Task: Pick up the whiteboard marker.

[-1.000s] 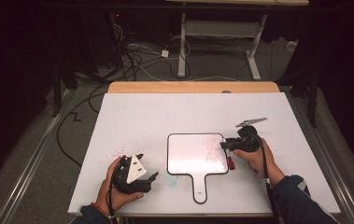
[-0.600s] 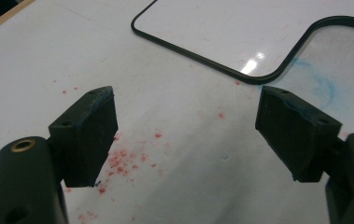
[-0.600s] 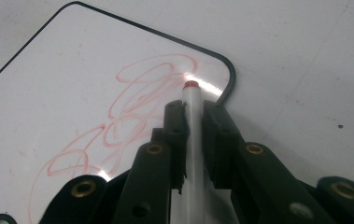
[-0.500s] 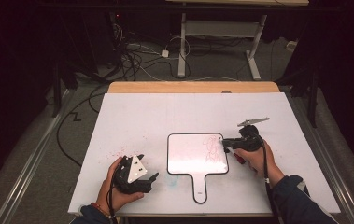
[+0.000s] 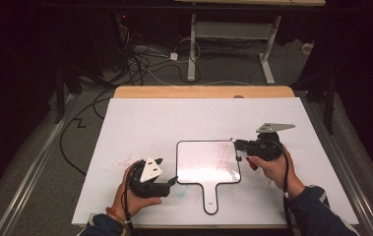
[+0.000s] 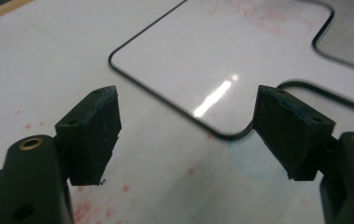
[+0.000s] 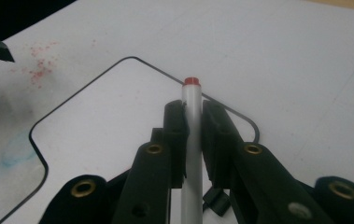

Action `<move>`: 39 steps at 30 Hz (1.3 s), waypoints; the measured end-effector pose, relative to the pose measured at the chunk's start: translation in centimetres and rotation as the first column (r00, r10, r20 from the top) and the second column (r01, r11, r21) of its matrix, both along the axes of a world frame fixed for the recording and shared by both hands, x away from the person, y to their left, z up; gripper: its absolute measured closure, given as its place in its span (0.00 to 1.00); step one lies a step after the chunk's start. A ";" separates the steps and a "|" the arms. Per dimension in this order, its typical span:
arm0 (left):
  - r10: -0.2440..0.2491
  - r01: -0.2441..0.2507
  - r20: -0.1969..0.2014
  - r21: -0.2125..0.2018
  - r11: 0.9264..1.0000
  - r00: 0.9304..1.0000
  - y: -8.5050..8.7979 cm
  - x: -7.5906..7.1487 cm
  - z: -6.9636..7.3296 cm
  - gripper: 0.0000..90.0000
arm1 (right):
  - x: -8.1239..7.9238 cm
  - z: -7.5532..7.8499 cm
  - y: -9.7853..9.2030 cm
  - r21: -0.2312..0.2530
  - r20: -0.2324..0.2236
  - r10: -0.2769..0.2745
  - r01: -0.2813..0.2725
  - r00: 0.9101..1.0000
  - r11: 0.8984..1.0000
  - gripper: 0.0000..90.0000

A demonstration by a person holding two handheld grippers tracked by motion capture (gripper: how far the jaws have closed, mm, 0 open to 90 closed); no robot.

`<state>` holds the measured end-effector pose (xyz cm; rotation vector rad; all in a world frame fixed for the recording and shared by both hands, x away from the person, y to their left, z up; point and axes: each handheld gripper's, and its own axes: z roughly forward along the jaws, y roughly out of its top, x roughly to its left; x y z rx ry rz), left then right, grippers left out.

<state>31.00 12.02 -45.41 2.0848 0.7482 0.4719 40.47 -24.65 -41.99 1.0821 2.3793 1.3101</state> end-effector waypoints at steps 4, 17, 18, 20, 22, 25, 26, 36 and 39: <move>-0.057 0.055 -0.022 -0.050 0.997 0.998 -2.7 0.9 0.8 0.26 | -0.7 0.5 0.4 0.029 0.032 0.004 -0.005 0.999 1.000 0.90; -0.163 0.147 -0.066 -0.204 0.968 0.984 -11.9 3.9 2.4 0.37 | -3.4 1.6 2.2 0.123 0.141 0.028 -0.046 0.990 0.991 0.90; -0.170 0.151 -0.072 -0.215 0.965 0.983 -12.2 4.1 2.4 0.39 | -3.5 1.7 2.2 0.126 0.142 0.026 -0.044 0.989 0.991 0.90; -0.183 0.160 -0.077 -0.237 0.958 0.980 -12.7 4.4 2.4 0.40 | -3.7 1.7 2.2 0.132 0.149 0.025 -0.045 0.988 0.990 0.90; -0.186 0.162 -0.077 -0.248 0.955 0.979 -13.2 4.6 2.5 0.43 | -3.9 1.7 2.1 0.139 0.147 0.028 -0.048 0.989 0.989 0.90; -0.197 0.166 -0.087 -0.277 0.946 0.976 -13.8 5.0 2.4 0.48 | -4.0 1.7 2.1 0.148 0.157 0.019 -0.043 0.987 0.988 0.90; -0.200 0.168 -0.088 -0.282 0.944 0.976 -13.9 5.1 2.3 0.53 | -4.0 1.8 2.1 0.150 0.166 0.016 -0.041 0.986 0.988 0.90; -0.222 0.200 -0.052 -0.270 0.942 0.974 -14.7 5.2 2.3 0.72 | -4.0 1.9 1.6 0.162 0.189 -0.025 -0.006 0.982 0.987 0.90; -0.218 0.197 -0.051 -0.260 0.945 0.975 -14.7 5.3 2.3 0.75 | -4.1 2.0 1.6 0.158 0.203 -0.030 -0.003 0.979 0.987 0.90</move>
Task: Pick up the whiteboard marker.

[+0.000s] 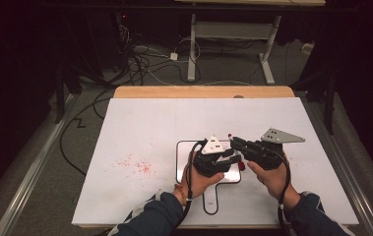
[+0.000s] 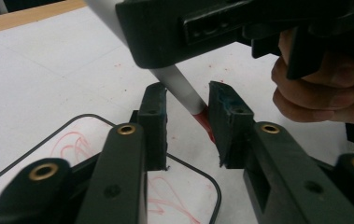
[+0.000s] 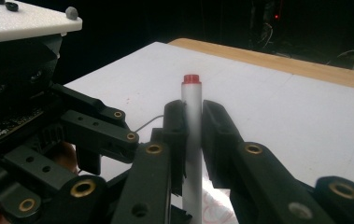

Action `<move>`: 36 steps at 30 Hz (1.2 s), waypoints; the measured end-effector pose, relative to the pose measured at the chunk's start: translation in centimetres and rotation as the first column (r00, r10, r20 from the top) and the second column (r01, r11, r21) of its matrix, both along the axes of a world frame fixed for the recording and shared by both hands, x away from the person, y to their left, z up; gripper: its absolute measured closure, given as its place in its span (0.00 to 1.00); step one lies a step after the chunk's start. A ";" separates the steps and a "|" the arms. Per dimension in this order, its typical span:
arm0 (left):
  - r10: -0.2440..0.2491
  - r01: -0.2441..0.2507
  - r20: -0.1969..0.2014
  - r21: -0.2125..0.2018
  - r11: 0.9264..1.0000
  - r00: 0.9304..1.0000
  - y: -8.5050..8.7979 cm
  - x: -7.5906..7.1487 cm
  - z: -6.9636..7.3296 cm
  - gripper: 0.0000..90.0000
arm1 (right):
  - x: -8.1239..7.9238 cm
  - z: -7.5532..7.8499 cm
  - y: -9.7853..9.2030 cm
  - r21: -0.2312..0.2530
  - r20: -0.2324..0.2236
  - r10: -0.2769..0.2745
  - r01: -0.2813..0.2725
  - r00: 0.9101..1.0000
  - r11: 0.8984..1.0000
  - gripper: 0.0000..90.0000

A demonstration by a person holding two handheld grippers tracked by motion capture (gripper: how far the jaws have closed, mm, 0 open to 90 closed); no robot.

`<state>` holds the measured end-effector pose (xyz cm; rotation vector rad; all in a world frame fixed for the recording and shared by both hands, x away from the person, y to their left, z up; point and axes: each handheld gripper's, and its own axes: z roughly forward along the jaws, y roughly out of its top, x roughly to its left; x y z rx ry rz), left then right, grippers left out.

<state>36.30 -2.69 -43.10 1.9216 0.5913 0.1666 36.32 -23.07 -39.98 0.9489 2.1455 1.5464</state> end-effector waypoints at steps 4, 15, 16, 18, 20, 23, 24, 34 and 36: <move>0.017 -0.017 0.008 0.007 1.000 1.000 -0.2 0.1 0.0 0.77 | 0.0 0.0 -0.2 0.007 0.006 -0.015 0.015 1.000 1.000 0.90; 0.044 -0.044 0.031 0.005 0.999 0.999 -0.4 0.9 0.3 0.80 | -0.5 0.5 -0.3 -0.004 0.052 -0.025 0.025 0.998 1.000 0.90; 0.049 -0.049 0.047 0.018 0.999 0.998 -0.5 1.0 0.4 0.80 | -0.5 0.5 -0.3 -0.006 0.058 -0.029 0.030 0.998 1.000 0.90; 0.045 -0.046 0.059 0.024 0.999 0.997 -0.7 1.2 0.5 0.81 | -0.6 0.5 -0.4 -0.011 0.065 -0.033 0.034 0.997 0.999 0.90; 0.054 -0.059 0.085 0.050 0.997 0.995 -0.8 1.4 0.6 0.84 | -0.6 0.5 -0.4 -0.017 0.075 -0.041 0.042 0.996 0.999 0.90; 0.042 -0.051 0.112 0.074 0.996 0.993 -0.9 1.9 0.5 0.87 | -0.7 0.4 -0.4 -0.023 0.083 -0.058 0.060 0.995 0.998 0.90; 0.031 -0.040 0.114 0.075 0.996 0.993 -0.9 2.1 0.4 0.87 | -0.7 0.4 -0.4 -0.026 0.083 -0.059 0.062 0.995 0.998 0.89; 0.058 -0.066 0.097 0.082 0.994 0.994 0.0 3.4 -1.4 0.87 | -1.5 0.3 -1.7 -0.070 0.112 -0.047 0.055 0.993 0.996 0.60; 0.056 -0.063 0.095 0.070 0.996 0.994 0.3 3.4 -1.6 0.87 | -2.1 0.4 -2.5 -0.092 0.132 -0.044 0.056 0.990 0.994 0.58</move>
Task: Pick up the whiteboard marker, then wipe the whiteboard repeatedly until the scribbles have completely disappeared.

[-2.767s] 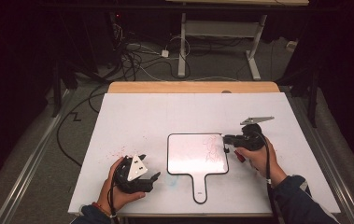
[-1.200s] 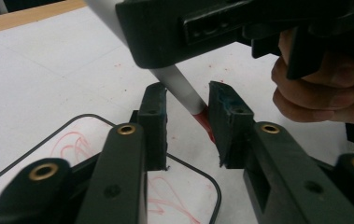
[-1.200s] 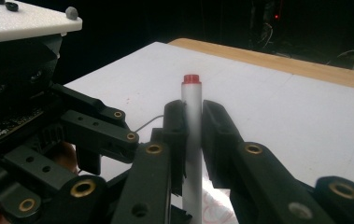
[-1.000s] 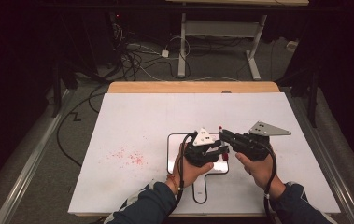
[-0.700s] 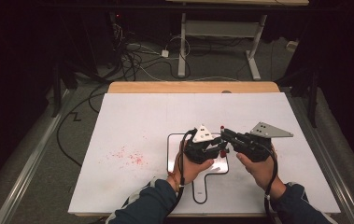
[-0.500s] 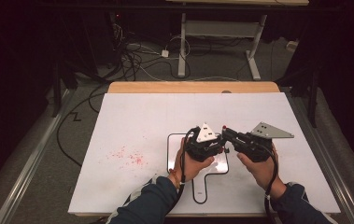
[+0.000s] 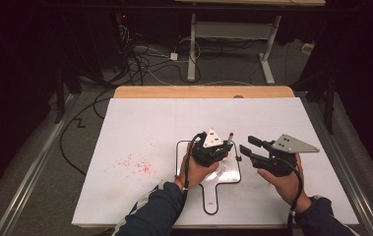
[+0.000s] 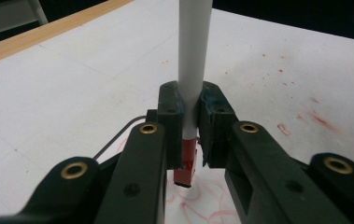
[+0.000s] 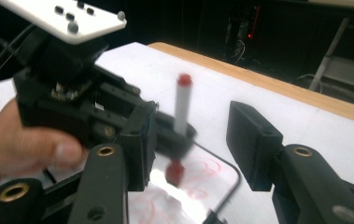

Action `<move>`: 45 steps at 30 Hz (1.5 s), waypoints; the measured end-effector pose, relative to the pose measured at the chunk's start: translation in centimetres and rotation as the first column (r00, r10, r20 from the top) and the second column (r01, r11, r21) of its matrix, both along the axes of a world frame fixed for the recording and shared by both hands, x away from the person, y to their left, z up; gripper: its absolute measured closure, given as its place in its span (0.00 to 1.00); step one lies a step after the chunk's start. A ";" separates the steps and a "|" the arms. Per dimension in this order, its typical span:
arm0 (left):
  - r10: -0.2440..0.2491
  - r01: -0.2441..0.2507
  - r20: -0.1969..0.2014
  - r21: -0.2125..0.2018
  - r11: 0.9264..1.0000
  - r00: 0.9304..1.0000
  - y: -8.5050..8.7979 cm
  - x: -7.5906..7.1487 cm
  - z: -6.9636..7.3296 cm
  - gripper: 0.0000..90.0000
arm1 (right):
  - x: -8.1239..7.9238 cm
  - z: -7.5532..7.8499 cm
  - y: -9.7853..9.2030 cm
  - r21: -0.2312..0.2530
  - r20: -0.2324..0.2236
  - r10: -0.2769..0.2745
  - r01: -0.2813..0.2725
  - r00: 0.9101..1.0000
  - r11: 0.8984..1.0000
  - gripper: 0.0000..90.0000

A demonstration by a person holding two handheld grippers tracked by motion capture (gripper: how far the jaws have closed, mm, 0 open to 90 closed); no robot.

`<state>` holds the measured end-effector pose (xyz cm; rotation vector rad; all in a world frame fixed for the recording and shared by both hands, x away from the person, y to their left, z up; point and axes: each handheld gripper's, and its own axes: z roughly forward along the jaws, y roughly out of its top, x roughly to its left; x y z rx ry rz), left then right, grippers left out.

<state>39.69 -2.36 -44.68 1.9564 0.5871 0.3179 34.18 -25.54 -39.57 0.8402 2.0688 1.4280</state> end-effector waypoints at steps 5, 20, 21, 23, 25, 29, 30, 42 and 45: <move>-0.018 0.018 -0.009 0.001 1.000 1.000 0.3 -0.1 -0.2 0.87 | -1.8 -0.5 -2.1 -0.083 0.068 0.011 -0.005 0.998 0.997 0.48; -0.042 0.042 -0.014 0.015 0.999 0.999 -0.3 -0.1 -1.0 0.87 | -4.9 -3.6 -5.9 -0.206 0.091 -0.040 0.059 0.995 0.977 0.41; -0.045 0.045 -0.011 0.020 0.999 0.999 -0.4 -0.2 -1.1 0.87 | -4.9 -3.6 -5.9 -0.204 0.091 -0.044 0.062 0.995 0.977 0.41; -0.050 0.050 -0.010 0.038 0.998 0.999 -0.5 -0.4 -1.4 0.87 | -4.8 -3.7 -5.8 -0.214 0.091 -0.039 0.058 0.995 0.975 0.41; -0.051 0.051 -0.002 0.035 0.998 0.999 -0.6 -0.7 -1.5 0.87 | -4.8 -3.9 -5.6 -0.230 0.094 -0.038 0.059 0.995 0.972 0.41; -0.066 0.065 0.022 0.041 0.997 0.998 -0.4 -1.5 -1.6 0.87 | -4.7 -3.9 -5.4 -0.230 0.090 -0.026 0.046 0.996 0.972 0.41; -0.075 0.074 0.027 0.042 0.996 0.997 -0.3 -1.8 -1.7 0.87 | -4.7 -4.0 -5.3 -0.229 0.090 -0.026 0.046 0.996 0.972 0.41; -0.154 0.152 0.056 0.041 0.988 0.986 0.3 -5.2 -2.1 0.88 | -5.0 -4.2 -5.0 -0.249 0.083 -0.007 0.027 0.997 0.968 0.39; -0.188 0.185 0.069 0.047 0.982 0.980 -0.1 -5.8 -2.2 0.88 | -5.2 -4.2 -5.0 -0.249 0.077 -0.004 0.023 0.997 0.968 0.39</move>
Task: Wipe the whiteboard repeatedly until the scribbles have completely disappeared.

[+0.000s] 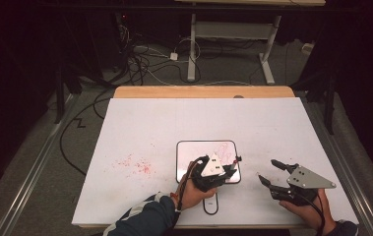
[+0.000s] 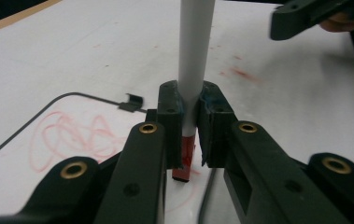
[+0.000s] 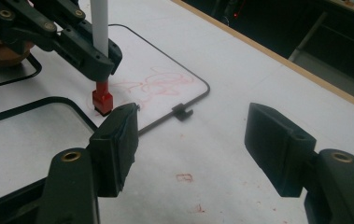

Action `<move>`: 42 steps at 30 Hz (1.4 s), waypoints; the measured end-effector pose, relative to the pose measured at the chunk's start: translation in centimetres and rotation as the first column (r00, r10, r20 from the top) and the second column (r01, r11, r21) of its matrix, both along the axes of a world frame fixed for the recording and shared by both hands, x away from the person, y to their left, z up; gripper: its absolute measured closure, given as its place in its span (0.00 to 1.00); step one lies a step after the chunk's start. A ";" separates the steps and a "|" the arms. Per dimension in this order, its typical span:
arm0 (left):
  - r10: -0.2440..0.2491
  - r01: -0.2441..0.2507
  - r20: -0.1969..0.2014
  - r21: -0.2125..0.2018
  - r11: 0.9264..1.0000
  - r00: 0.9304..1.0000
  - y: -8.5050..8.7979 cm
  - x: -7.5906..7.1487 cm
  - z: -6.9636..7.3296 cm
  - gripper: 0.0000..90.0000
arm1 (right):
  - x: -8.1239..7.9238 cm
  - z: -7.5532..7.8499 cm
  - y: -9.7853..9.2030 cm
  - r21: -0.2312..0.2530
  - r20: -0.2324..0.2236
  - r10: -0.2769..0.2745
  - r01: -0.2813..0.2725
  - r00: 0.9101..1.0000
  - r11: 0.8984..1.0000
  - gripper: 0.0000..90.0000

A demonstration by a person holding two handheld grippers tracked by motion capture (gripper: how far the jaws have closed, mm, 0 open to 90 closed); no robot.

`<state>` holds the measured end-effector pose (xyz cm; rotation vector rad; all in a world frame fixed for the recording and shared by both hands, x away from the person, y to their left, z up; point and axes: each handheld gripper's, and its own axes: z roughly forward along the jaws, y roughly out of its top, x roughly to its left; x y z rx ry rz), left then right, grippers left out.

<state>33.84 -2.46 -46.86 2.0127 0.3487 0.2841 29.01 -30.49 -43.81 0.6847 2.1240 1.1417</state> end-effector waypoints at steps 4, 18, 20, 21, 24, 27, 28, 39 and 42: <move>-0.012 0.011 0.021 0.012 1.000 1.000 0.1 0.1 0.0 0.88 | -0.3 0.1 0.0 -0.002 0.009 0.004 -0.004 1.000 1.000 0.39; 0.137 -0.139 0.056 0.030 0.990 0.989 2.5 2.9 0.0 0.88 | -0.3 -0.1 0.0 -0.044 0.029 0.000 0.001 1.000 0.999 0.39; 0.144 -0.145 0.038 0.018 0.989 0.989 2.5 2.9 -0.1 0.88 | -0.3 0.0 0.1 -0.046 0.027 0.001 0.000 1.000 0.999 0.39; 0.131 -0.131 0.030 0.015 0.991 0.991 2.3 2.7 -0.1 0.88 | -0.3 0.0 0.1 -0.047 0.029 0.002 -0.001 1.000 0.999 0.39; 0.087 -0.087 0.029 0.017 0.996 0.996 1.8 1.7 -0.1 0.88 | -0.3 0.0 0.1 -0.048 0.029 0.008 -0.006 1.000 0.999 0.39; 0.047 -0.048 0.020 0.019 0.999 0.999 1.4 0.6 0.0 0.88 | -0.3 -0.1 0.1 -0.045 0.022 0.007 -0.006 1.000 0.999 0.39; 0.033 -0.034 0.023 0.022 0.999 0.999 1.2 0.3 0.0 0.88 | -0.3 -0.1 0.1 -0.045 0.021 0.007 -0.006 1.000 0.999 0.39; 0.152 -0.152 0.003 0.010 0.988 0.988 3.2 2.7 -0.1 0.88 | -0.2 -0.1 0.1 -0.050 0.020 0.012 -0.011 1.000 0.999 0.39; 0.109 -0.109 -0.001 0.012 0.994 0.994 2.7 1.6 -0.1 0.88 | -0.2 -0.1 0.2 -0.051 0.020 0.012 -0.011 1.000 0.999 0.39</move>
